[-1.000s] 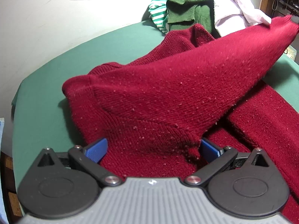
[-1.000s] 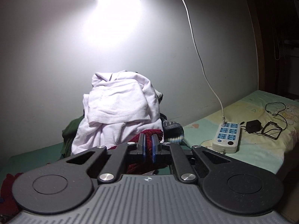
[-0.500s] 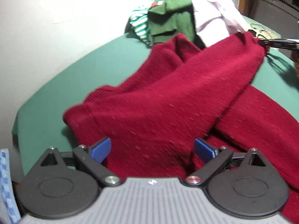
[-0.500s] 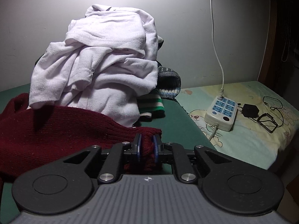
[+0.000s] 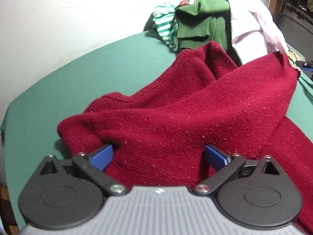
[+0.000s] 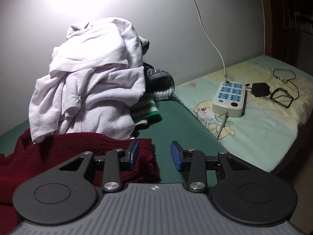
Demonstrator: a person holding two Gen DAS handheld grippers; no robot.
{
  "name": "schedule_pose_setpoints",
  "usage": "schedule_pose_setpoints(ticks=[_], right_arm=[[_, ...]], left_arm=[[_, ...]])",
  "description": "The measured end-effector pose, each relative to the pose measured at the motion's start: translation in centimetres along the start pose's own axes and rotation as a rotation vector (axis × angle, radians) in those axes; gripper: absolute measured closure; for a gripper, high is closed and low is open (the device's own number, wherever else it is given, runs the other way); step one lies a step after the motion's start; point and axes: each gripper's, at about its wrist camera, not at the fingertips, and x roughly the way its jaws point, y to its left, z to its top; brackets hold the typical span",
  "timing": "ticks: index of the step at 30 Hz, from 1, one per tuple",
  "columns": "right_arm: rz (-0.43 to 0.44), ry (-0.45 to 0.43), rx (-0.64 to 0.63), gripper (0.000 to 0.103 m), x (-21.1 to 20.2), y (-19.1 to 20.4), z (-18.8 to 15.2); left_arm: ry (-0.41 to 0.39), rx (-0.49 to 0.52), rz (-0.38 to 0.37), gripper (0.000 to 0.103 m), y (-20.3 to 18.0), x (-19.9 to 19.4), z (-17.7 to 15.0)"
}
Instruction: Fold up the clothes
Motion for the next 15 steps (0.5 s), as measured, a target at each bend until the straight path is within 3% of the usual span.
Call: schedule_pose_setpoints(ticks=[5,12,15], right_arm=[[0.024,0.020,0.058,0.061,1.2,-0.9,-0.5],[0.127,0.027,0.112,0.056,2.7,-0.7,0.6],[0.110,0.022,0.074,0.057,3.2,-0.3,0.7]], left_arm=[[-0.042,-0.024,-0.004,0.006,1.2,-1.9,0.6],[0.000,-0.007,0.004,0.007,1.0,-0.7,0.6],[0.024,0.006,0.021,0.007,0.7,0.2,0.4]])
